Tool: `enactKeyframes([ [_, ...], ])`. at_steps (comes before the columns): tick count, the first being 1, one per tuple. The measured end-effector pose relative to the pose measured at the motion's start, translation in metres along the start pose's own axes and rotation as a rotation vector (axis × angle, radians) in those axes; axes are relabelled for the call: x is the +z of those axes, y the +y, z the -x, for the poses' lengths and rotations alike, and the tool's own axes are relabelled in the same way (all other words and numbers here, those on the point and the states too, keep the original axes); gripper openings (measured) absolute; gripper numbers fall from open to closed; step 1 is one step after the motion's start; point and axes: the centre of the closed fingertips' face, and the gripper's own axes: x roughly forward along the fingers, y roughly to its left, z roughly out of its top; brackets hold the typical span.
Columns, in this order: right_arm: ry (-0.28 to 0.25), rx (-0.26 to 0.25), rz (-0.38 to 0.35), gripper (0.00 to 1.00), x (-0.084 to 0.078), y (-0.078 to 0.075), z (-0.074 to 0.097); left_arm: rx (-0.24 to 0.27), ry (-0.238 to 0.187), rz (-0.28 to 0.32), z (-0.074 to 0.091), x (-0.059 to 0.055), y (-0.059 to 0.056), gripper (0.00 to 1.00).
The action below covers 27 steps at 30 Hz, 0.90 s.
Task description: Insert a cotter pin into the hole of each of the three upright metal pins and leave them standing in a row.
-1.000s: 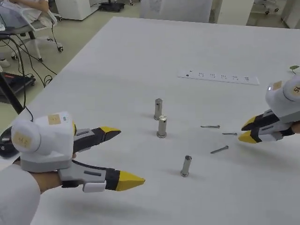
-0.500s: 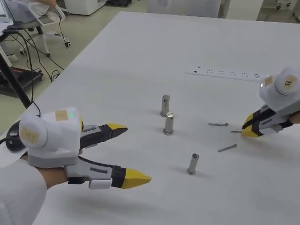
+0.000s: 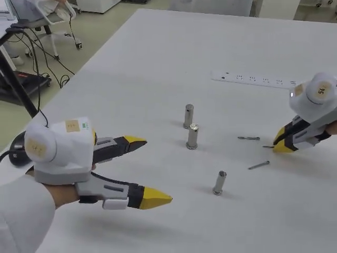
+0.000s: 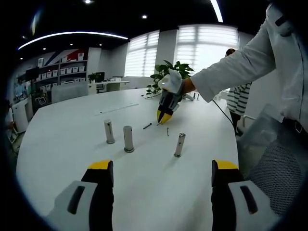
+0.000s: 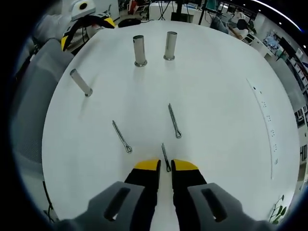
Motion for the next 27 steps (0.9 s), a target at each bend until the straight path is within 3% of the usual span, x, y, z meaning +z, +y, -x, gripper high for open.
enactKeyframes([
  [15, 0.032, 0.025, 0.051, 0.09, -0.0009, 0.0004, -0.0007, 0.001, 0.004, -0.002, 0.0001, -0.0006, 0.0001, 0.83],
  [19, 0.053, 0.031, 0.095, 0.06, -0.0011, 0.0024, -0.0006, -0.002, 0.005, -0.002, -0.0003, -0.0008, 0.0000, 0.82],
  [27, 0.063, 0.031, 0.101, 0.04, -0.0012, 0.0042, 0.0006, -0.002, -0.002, -0.005, -0.0009, 0.0011, -0.0004, 0.82],
])
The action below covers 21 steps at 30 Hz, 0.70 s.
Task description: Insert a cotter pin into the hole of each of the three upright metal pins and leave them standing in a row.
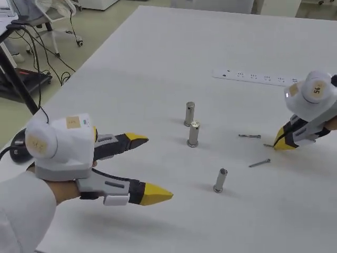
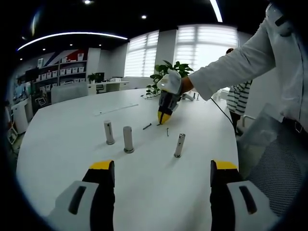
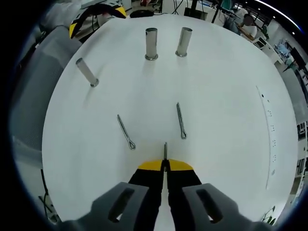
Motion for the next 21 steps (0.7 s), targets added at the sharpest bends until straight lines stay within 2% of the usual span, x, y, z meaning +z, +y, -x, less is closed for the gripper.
enactKeyframes([
  [14, 0.003, -0.010, 0.015, 0.02, -0.001, 0.006, 0.006, -0.008, -0.019, 0.006, -0.003, 0.007, -0.002, 0.79],
  [21, 0.002, -0.021, 0.025, 0.02, 0.001, 0.013, 0.016, -0.017, -0.027, 0.006, -0.005, 0.013, -0.006, 0.79],
])
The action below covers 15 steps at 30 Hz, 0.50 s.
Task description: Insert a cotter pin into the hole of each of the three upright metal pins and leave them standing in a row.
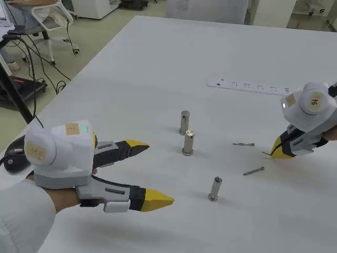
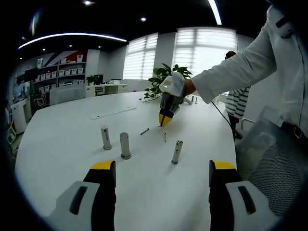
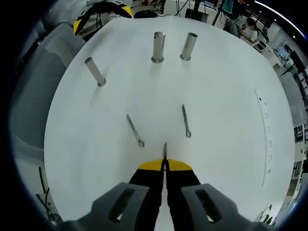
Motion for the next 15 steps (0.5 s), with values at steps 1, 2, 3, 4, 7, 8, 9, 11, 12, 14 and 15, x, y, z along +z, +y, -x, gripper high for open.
enactKeyframes([
  [1, 0.000, -0.002, 0.002, 0.02, 0.001, 0.001, 0.001, -0.001, -0.001, 0.001, 0.000, 0.001, 0.000, 0.79],
  [2, -0.001, -0.009, 0.008, 0.02, 0.003, 0.001, 0.004, 0.000, -0.004, -0.001, -0.001, 0.003, -0.001, 0.79],
  [3, -0.002, -0.013, 0.010, 0.02, 0.005, 0.002, 0.006, 0.002, -0.007, -0.005, -0.001, 0.004, -0.001, 0.79],
  [4, -0.005, -0.015, 0.011, 0.02, 0.007, 0.003, 0.008, 0.000, -0.011, -0.003, -0.001, 0.006, -0.002, 0.79],
  [7, -0.014, -0.029, 0.033, 0.02, 0.016, 0.007, 0.015, -0.002, -0.019, -0.004, -0.001, 0.010, -0.004, 0.78],
  [8, -0.014, -0.032, 0.038, 0.02, 0.018, 0.008, 0.017, -0.004, -0.020, -0.004, -0.002, 0.012, -0.005, 0.78],
  [9, -0.016, -0.038, 0.049, 0.02, 0.022, 0.009, 0.020, -0.005, -0.021, -0.006, -0.002, 0.013, -0.006, 0.77],
  [11, -0.022, -0.044, 0.060, 0.02, 0.027, 0.013, 0.024, -0.007, -0.023, -0.006, -0.003, 0.015, -0.008, 0.77],
  [12, -0.025, -0.047, 0.069, 0.02, 0.031, 0.015, 0.027, -0.009, -0.025, -0.005, -0.003, 0.016, -0.009, 0.77],
  [14, -0.034, -0.050, 0.085, 0.02, 0.038, 0.020, 0.031, -0.011, -0.041, 0.000, -0.004, 0.020, -0.012, 0.76],
  [15, -0.036, -0.050, 0.092, 0.02, 0.040, 0.022, 0.033, -0.013, -0.043, 0.003, -0.004, 0.021, -0.013, 0.76],
])
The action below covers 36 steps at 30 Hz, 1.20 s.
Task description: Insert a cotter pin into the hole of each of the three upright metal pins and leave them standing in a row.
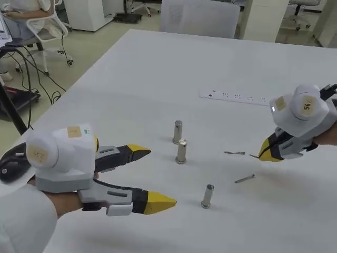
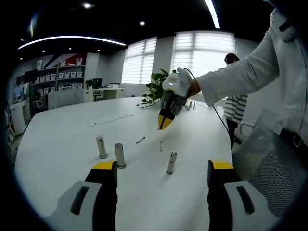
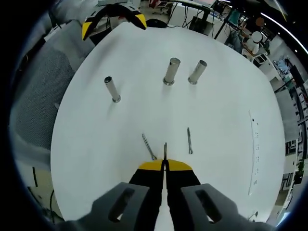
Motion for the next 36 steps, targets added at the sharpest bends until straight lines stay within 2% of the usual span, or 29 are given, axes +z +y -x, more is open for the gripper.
enactKeyframes([
  [12, -0.041, -0.020, 0.088, 0.02, 0.041, 0.028, 0.019, -0.018, -0.020, 0.002, -0.006, 0.012, -0.013, 0.72],
  [16, -0.060, -0.023, 0.117, 0.02, 0.055, 0.040, 0.025, -0.031, -0.028, -0.005, -0.010, 0.018, -0.020, 0.71],
  [24, -0.084, -0.027, 0.139, 0.02, 0.071, 0.058, 0.031, -0.039, -0.036, 0.001, -0.016, 0.022, -0.029, 0.68],
  [30, -0.100, -0.038, 0.143, 0.02, 0.081, 0.066, 0.035, -0.040, -0.021, 0.002, -0.021, 0.025, -0.035, 0.63],
  [33, -0.113, -0.050, 0.150, 0.02, 0.088, 0.071, 0.038, -0.038, -0.031, 0.008, -0.023, 0.032, -0.040, 0.61],
  [36, -0.120, -0.055, 0.159, 0.02, 0.092, 0.076, 0.041, -0.037, -0.027, 0.027, -0.025, 0.034, -0.041, 0.57],
])
